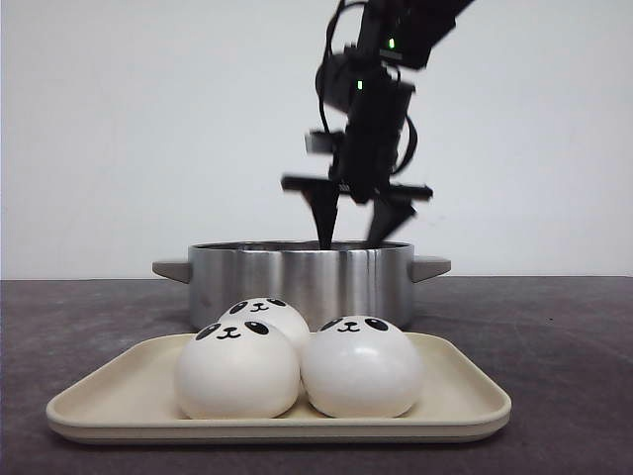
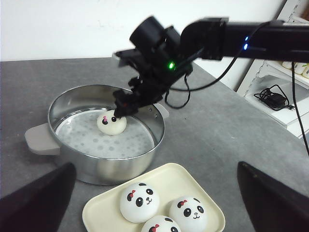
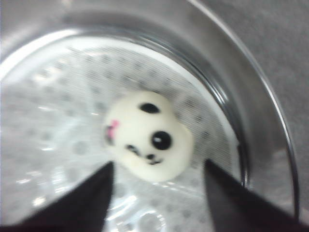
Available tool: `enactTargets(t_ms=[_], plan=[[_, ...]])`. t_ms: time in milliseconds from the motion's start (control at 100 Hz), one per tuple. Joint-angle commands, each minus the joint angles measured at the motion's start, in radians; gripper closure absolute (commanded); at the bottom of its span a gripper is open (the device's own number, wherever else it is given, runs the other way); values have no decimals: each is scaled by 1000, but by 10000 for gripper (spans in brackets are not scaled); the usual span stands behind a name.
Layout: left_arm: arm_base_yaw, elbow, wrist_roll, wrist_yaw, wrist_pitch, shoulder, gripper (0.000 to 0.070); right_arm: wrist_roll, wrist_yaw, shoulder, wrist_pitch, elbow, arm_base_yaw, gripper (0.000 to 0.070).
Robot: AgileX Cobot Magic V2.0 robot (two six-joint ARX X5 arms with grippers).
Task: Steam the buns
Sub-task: 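Lower the bun into the pot, open the right gripper and withdraw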
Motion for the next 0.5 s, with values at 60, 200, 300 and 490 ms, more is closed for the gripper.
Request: enactTargets(t_ms=[60, 200, 300, 490], plan=[[-5, 16, -2, 0, -22, 8, 0, -96, -67, -90, -47, 98, 48, 688], [-6, 16, -24, 0, -31, 44, 0, -169, -7, -286, -57, 113, 139, 688], [-11, 17, -52, 0, -23, 99, 31, -191, 90, -455, -65, 113, 227, 688], [-66, 30, -109, 0, -21, 262, 33, -191, 216, -750, -87, 113, 408, 688]])
